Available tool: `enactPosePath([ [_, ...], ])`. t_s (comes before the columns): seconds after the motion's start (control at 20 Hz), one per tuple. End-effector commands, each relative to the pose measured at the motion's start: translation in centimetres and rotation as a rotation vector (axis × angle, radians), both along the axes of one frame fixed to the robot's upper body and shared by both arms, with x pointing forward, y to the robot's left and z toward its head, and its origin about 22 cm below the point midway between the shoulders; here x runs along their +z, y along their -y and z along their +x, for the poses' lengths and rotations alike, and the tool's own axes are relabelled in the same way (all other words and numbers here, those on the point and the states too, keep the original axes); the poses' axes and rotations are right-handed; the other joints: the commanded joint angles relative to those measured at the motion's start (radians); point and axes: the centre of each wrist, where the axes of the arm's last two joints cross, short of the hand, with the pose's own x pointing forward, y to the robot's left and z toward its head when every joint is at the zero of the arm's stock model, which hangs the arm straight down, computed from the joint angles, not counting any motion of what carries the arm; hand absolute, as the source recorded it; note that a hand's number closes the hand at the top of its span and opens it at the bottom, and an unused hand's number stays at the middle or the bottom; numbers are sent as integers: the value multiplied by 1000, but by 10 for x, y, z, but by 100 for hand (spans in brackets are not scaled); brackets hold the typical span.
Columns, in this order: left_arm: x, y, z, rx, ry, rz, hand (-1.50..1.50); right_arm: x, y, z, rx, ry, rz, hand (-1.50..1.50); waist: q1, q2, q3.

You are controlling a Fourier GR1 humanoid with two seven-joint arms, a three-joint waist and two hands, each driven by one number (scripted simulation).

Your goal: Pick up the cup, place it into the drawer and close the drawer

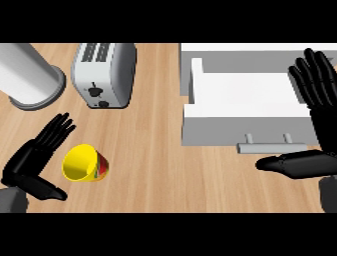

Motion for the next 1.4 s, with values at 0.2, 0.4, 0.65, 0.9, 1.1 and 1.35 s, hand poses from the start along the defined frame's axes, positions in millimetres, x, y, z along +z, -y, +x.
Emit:
enactPosePath([
  [0.2, -47, -4, 8, 12, -13, 33, -150, 16, 0, 6, 21, -5, 3, -150, -7, 2, -1],
  [0.4, -53, -12, 6, 22, 11, 16, -150, -1, 4, 11, 21, -1, -27, -150, -9, 5, -1],
  [0.65, -66, 4, 8, 32, 7, 18, -150, 16, 13, 7, 10, 3, 13, -150, -14, 5, -2],
  [0.9, -83, -5, -18, 52, 33, -7, -150, 20, 6, 6, 44, -7, 14, -150, -23, 9, -4],
  [1.1, -75, -1, -1, 36, 48, -19, -150, 31, 7, 0, 38, 0, -8, -150, -31, 9, -5],
  [1.35, -85, 31, 6, 26, 69, -19, -150, 21, -2, 7, 34, -4, -10, -150, -25, 11, -5],
])
